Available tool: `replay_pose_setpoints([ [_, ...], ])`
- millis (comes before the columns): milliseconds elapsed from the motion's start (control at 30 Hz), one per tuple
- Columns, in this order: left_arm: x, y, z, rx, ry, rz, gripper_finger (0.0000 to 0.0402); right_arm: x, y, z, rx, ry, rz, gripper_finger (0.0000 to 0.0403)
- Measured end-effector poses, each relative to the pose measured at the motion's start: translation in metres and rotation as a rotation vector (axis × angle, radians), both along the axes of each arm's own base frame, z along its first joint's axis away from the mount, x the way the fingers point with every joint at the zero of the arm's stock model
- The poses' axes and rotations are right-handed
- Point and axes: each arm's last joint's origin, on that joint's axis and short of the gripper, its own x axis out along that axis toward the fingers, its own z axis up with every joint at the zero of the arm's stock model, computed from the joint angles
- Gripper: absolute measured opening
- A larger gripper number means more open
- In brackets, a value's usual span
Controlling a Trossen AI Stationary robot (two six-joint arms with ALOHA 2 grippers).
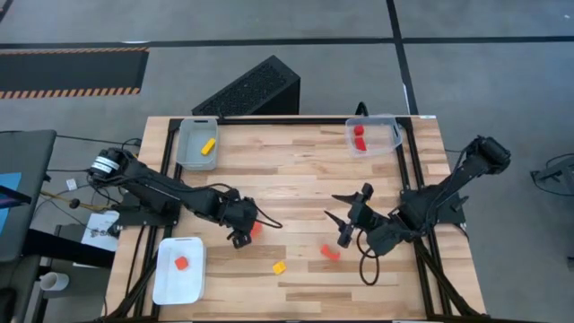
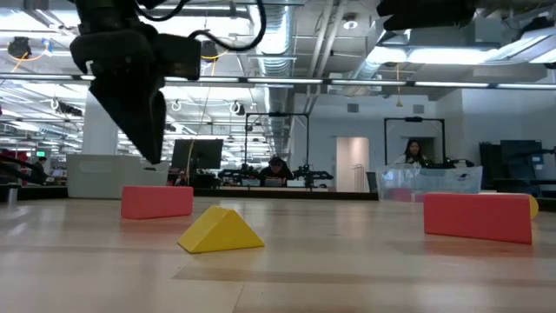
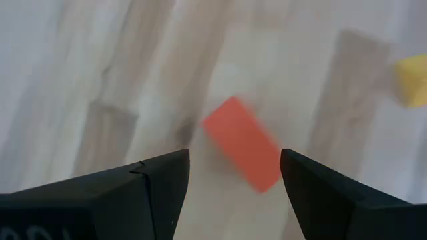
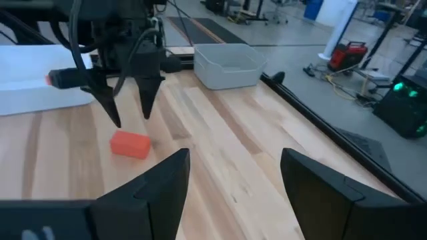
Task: Sort & place blocks by color
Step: Put the left orange block into the white bin
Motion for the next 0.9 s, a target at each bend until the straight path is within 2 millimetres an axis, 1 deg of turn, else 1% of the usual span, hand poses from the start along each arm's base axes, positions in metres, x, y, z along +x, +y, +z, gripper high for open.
replay_pose_setpoints([
  [67,-0.002,0.002,0.0,0.013,0.042,0.021,0.0229,0.0,0.0,0.0,-0.004,-0.003,-0.008,0.026],
  [167,-0.001,0.001,0.001,0.002,0.032,0.042,0.025,0.0,-0.002,0.0,-0.006,0.001,-0.013,0.026],
  [367,0.0,-0.001,0.0,-0.028,0.027,0.016,0.0302,0.001,-0.003,0.0,-0.007,0.002,-0.018,0.026],
  [533,0.001,0.001,0.0,-0.012,0.005,0.07,0.0335,0.001,-0.002,0.0,-0.005,0.003,-0.014,0.026],
  [700,0.002,0.003,0.0,0.001,-0.004,0.11,0.0349,0.001,-0.003,0.0,-0.004,0.003,-0.013,0.026],
  [833,0.005,0.006,-0.007,-0.016,0.015,0.13,0.0351,0.001,-0.002,0.0,-0.002,0.001,-0.013,0.026],
  [900,0.012,0.004,-0.013,-0.039,0.005,0.133,0.0351,0.001,-0.002,0.0,0.007,-0.003,-0.015,0.026],
])
